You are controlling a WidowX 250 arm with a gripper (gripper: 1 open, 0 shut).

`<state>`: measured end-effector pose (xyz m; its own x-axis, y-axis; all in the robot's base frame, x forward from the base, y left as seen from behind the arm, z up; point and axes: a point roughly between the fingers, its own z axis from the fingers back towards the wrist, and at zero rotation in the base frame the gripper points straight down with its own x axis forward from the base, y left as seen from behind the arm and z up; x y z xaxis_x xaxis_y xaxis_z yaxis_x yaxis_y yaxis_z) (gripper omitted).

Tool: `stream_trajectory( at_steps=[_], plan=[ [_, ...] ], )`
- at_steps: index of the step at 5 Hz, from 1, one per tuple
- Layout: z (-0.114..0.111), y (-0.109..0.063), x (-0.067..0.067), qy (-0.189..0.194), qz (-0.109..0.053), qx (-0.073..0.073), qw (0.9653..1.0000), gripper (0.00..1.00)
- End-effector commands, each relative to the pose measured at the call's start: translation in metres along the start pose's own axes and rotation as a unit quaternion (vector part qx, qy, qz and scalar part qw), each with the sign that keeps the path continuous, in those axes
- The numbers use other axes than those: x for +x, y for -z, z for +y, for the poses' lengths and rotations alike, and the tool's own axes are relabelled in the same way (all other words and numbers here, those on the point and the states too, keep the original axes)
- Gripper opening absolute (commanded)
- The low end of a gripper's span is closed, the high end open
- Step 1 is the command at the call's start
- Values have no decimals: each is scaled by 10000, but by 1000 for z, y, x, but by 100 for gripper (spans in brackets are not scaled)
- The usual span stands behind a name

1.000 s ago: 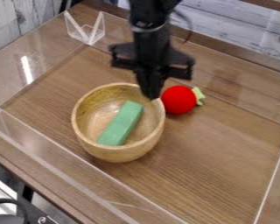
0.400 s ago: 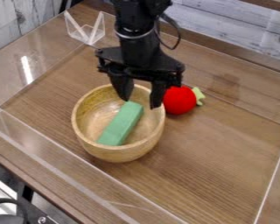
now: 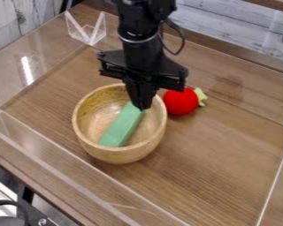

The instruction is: Remove the green stick from the brown bowl and put it on the table

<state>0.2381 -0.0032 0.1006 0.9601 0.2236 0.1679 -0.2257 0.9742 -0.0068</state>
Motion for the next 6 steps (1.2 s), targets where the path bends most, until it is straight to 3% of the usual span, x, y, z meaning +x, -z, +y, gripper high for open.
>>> stream_trajectory(
  at_steps=[1,6],
  plan=[
    [-2,-12,1,28,-214,9,9998,0],
    [-13,-25,-15,180,-198,177,9995,0]
  ],
)
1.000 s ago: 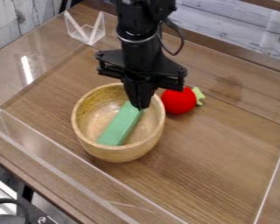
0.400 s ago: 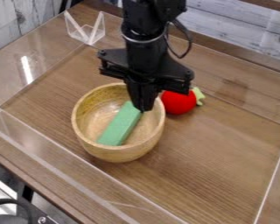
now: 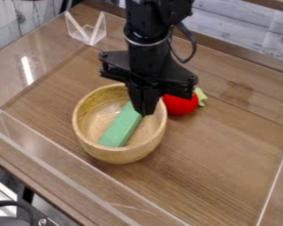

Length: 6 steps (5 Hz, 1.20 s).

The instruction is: Remove the green stick from the brown bowl and put it on the table

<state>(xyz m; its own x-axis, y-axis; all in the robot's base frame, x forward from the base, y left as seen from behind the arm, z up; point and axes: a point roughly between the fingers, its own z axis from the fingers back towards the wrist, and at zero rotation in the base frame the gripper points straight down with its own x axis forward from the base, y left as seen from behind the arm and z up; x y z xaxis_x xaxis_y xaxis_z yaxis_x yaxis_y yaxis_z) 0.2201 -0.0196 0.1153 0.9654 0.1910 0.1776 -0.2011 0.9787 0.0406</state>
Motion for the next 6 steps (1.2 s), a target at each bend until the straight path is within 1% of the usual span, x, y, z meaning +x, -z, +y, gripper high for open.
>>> stream_trajectory(
  at_steps=[1,4,5,6],
  plan=[
    [-3,-10,2,49,-137,6,9999,0],
    [-11,-15,0,147,-83,73,9998,0],
    [2,-10,0,74,-35,93,9999,100],
    [23,-3,-1,10,-53,122,9999,100]
  ],
)
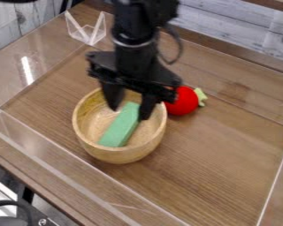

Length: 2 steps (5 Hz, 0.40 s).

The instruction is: Remove the green stick from the brown bowl and put it on the table

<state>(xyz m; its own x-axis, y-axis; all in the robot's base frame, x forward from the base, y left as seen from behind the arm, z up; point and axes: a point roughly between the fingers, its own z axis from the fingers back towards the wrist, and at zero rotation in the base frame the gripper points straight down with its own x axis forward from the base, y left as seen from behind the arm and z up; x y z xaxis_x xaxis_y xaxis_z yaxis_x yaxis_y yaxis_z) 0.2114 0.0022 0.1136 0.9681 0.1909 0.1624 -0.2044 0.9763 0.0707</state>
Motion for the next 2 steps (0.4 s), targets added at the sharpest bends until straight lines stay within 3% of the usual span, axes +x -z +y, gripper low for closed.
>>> stream_trajectory(
  at_steps=[1,2],
  plan=[
    [19,9,4,6,-159,-9,9999,100],
    [26,25,5,-2,-135,-7,9999,100]
  ],
)
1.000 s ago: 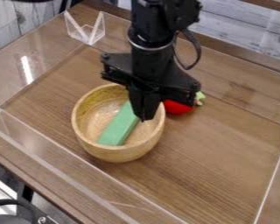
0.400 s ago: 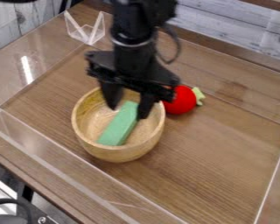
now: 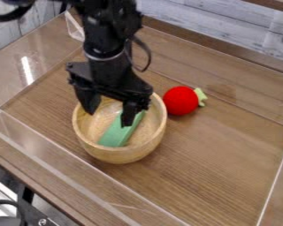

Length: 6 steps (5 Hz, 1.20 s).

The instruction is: Remove the green stick from the brown bowl and put it on the table

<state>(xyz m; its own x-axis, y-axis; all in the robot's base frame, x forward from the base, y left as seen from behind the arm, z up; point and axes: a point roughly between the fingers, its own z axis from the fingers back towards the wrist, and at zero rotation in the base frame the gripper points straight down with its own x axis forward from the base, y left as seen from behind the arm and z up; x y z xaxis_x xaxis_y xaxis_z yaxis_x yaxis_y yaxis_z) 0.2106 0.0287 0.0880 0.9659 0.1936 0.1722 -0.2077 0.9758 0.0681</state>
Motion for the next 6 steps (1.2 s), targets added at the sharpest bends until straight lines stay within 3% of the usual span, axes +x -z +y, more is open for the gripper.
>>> stream_trajectory(
  at_steps=[1,5,6],
  plan=[
    [3,11,4,-7,-29,-4,10000,100],
    [8,51,6,-97,183,-3,9998,100],
    [8,56,7,-97,197,-19,9998,0]
  ],
)
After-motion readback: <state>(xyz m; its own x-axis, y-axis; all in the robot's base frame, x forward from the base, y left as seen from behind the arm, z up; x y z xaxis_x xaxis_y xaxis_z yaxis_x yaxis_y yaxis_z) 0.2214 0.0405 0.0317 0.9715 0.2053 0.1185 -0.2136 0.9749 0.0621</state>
